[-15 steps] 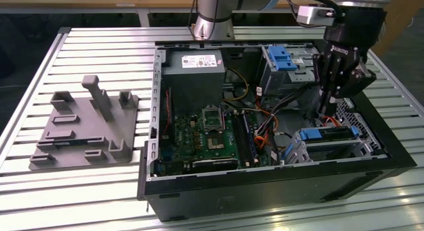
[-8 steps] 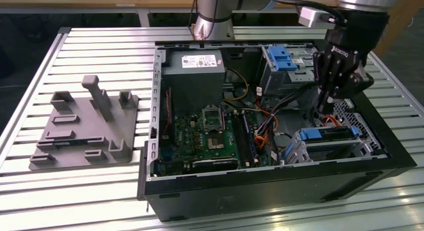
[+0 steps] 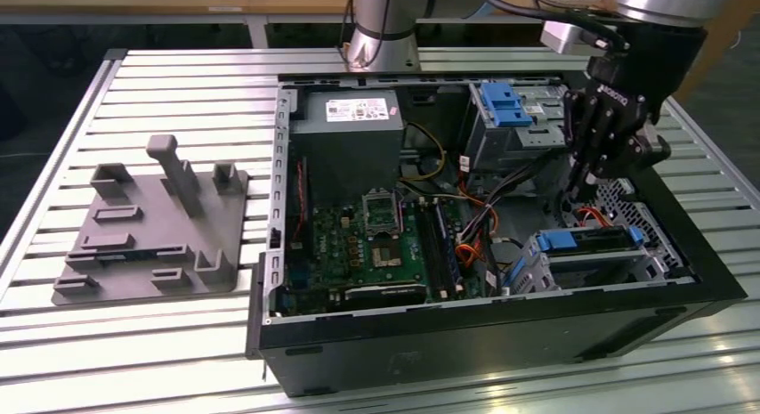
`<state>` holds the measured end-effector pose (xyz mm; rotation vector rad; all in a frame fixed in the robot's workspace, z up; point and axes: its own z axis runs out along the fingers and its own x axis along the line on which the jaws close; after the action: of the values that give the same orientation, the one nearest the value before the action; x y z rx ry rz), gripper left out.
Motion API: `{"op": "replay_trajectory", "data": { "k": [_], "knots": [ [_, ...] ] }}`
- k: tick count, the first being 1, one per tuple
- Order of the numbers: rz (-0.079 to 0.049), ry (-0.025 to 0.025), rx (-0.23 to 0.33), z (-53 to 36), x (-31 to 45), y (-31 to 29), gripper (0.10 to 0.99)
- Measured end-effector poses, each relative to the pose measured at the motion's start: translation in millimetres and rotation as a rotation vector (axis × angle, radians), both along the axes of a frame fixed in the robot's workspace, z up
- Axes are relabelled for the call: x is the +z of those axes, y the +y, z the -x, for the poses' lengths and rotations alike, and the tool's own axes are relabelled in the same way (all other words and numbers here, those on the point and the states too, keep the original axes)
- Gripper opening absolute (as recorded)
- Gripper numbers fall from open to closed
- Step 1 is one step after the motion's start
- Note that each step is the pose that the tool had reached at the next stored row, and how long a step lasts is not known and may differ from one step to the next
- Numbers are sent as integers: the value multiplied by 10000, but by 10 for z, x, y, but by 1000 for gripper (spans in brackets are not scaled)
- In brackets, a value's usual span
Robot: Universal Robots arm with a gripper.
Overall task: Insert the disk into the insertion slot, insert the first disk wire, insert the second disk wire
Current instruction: 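Insert the second disk wire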
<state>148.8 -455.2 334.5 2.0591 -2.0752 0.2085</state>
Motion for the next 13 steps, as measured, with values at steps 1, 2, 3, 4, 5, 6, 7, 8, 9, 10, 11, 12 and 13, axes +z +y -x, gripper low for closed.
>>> {"op": "replay_trajectory", "data": {
  "k": [1,2,3,4,5,6,7,8,9,10,11,12,13],
  "knots": [
    [-2,0,1,0,-1,-12,196],
    [-2,-1,1,0,-1,-14,196],
    [-3,0,1,0,-1,-14,196],
    [-3,0,1,0,-1,-14,196],
    [-3,0,1,0,-1,-14,196],
    [-2,0,1,0,-1,-14,196],
    [-2,0,0,0,-1,-15,196],
    [-2,0,0,0,-1,-15,196],
    [-2,0,1,-1,-1,-15,196],
    [-2,0,1,-1,-1,-15,196],
    [-2,0,0,-1,-1,-22,196],
    [-14,0,1,-1,-1,-42,196],
    [-52,0,2,-2,0,-61,196]
  ]
}}
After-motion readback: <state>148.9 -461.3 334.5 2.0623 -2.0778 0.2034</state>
